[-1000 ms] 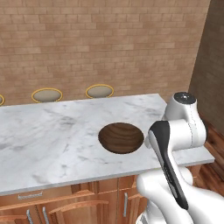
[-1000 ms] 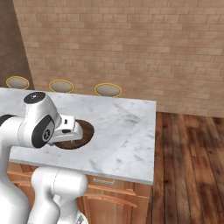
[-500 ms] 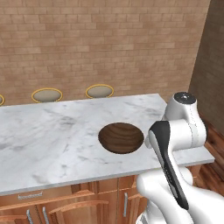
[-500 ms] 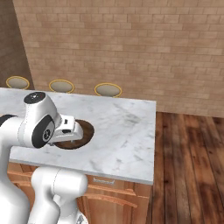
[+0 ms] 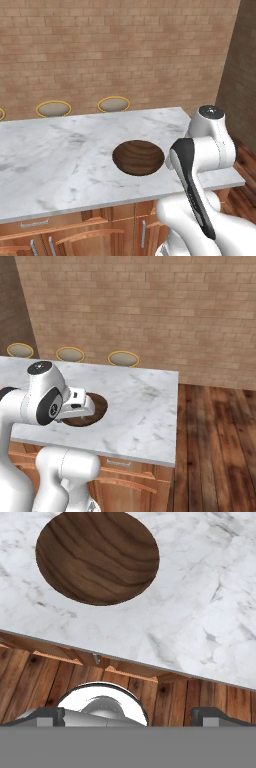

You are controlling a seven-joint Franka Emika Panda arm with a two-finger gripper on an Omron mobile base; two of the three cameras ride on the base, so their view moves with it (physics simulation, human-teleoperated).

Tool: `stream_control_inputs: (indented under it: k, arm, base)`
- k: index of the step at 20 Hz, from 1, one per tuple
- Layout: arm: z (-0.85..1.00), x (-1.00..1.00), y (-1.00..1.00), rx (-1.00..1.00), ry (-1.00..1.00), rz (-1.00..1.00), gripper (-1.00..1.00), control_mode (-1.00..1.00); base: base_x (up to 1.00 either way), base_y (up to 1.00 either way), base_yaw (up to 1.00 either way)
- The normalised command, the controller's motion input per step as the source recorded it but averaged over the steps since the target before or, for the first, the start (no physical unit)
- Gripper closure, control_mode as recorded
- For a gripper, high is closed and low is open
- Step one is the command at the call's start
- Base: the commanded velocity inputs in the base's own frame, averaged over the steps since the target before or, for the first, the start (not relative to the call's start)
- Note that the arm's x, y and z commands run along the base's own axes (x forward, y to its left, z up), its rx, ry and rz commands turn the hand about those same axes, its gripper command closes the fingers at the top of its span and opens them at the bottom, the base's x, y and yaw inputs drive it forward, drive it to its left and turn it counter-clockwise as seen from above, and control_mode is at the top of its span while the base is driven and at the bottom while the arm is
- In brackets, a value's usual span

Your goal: Pick the cup and bowl and place them in the sink. Then turn on the water.

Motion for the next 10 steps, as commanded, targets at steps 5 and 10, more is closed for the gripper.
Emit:
stream_control_inputs:
  k: [5,10]
  arm:
    - [0.00,0.00,0.00,0.00,0.00,0.00,-1.00,1.00]
    - [0.00,0.00,0.00,0.00,0.00,0.00,-1.00,1.00]
  base:
    - [0.00,0.00,0.00]
    - [0.00,0.00,0.00]
